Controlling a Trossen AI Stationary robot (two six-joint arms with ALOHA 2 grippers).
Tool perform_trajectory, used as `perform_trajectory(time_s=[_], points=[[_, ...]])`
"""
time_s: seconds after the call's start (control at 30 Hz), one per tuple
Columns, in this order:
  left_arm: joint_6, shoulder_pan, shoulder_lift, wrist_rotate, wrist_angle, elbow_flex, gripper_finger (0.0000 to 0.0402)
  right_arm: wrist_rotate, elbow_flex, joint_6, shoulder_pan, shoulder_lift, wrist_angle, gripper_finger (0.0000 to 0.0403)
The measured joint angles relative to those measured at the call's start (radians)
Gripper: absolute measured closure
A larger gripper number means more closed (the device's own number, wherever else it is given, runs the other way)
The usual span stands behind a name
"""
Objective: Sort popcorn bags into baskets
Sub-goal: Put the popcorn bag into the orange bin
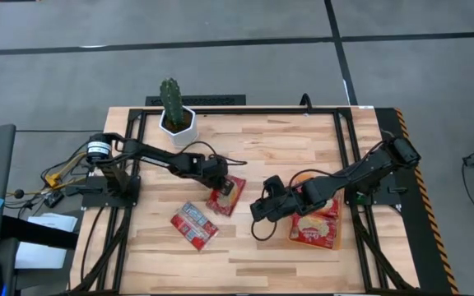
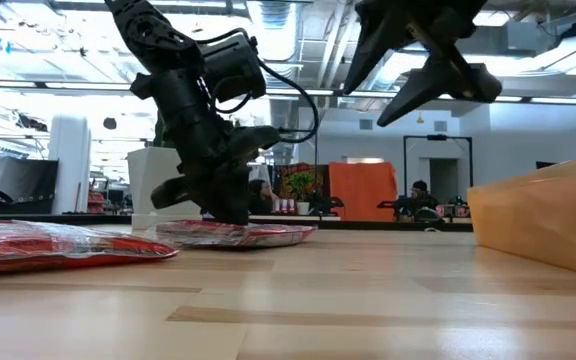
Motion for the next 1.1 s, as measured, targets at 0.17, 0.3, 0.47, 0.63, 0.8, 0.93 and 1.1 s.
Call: perform_trajectory(time_s=[0.17,0.3,0.47,0.63,0.8,0.93,1.1], points=[[-0.106,-0.013,0.001,-0.008,0.004,-0.011,0.0401,0.001,0.0,0.018,-0.043,0.0,0.006,0.0159],[-0.109,-0.008,-0.02,0.013,0.008,-0.017,0.0401,0.0,0.0,-0.01,-0.073,0.0,0.004,0.0159],[-0.141,0.013,-0.134,-0.038,-0.027,-0.027,0.0401,-0.001,0.0,-0.031,-0.081,0.0,0.0,0.0159],[-0.065,0.025,-0.276,-0.059,-0.114,-0.022,0.0401,-0.001,0.0,-0.034,-0.059,0.0,0.005,0.0159],[-0.036,-0.048,-0.358,-0.122,-0.236,-0.021,0.0401,-0.001,0.0,-0.042,-0.037,0.0,0.027,0.0159],[-0.05,-0.142,-0.361,-0.164,-0.208,-0.059,0.0401,-0.001,0.0,-0.075,-0.032,0.001,0.055,0.0159],[-0.152,-0.218,-0.347,-0.227,-0.05,-0.169,0.0401,-0.001,0.0,-0.151,-0.051,0.001,0.136,0.0159]])
